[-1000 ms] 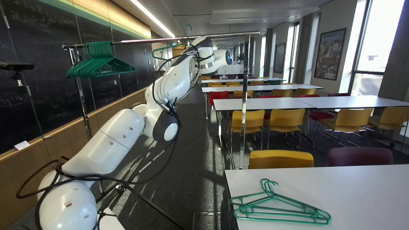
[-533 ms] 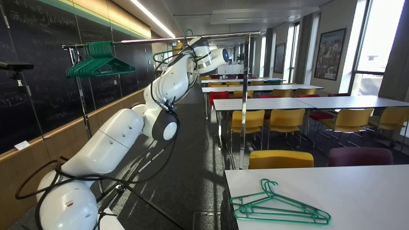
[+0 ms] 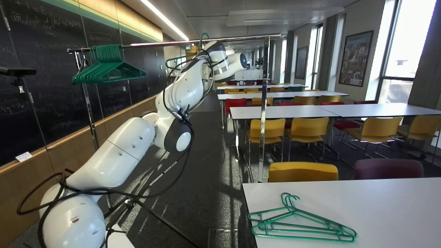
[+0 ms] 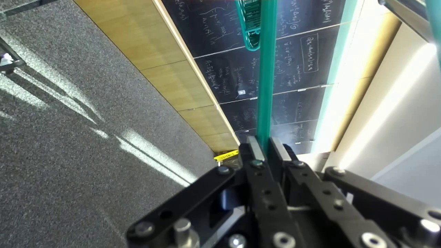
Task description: Put one hanger from the table on the rail.
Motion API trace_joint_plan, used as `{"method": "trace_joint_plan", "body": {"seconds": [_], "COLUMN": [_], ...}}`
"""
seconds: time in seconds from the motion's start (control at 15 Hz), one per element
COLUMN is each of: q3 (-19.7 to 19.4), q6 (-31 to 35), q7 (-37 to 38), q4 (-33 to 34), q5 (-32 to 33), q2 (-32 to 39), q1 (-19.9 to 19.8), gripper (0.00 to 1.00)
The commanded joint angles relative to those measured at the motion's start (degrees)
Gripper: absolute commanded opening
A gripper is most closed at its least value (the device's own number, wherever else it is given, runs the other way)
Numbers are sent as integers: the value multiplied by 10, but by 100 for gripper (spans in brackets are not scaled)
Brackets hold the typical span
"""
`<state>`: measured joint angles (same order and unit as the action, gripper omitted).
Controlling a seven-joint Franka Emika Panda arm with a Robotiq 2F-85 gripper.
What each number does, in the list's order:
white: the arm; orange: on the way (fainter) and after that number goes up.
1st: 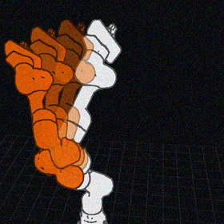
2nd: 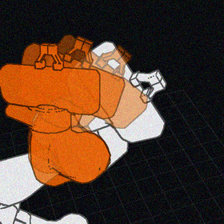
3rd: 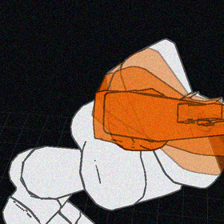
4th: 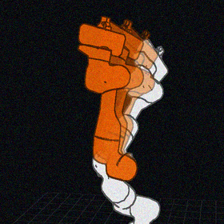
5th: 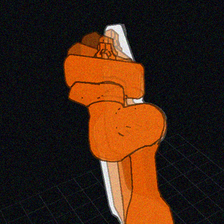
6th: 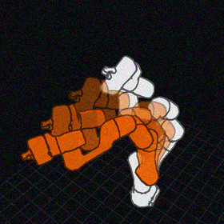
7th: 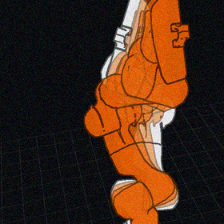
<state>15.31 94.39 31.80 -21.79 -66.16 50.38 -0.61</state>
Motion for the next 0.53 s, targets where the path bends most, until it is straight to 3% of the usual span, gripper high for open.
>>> {"method": "trace_joint_plan", "body": {"seconds": [0.0,0.13,0.2,0.47], "q3": [1,0,2,10], "q6": [-9,-12,-15,-24], "q7": [15,15,9,-69], "q4": [-3,-2,0,14], "q5": [17,25,28,31], "q2": [2,6,7,3], "q1": [-3,-3,-3,-3], "gripper": [3,3,29,58]}}
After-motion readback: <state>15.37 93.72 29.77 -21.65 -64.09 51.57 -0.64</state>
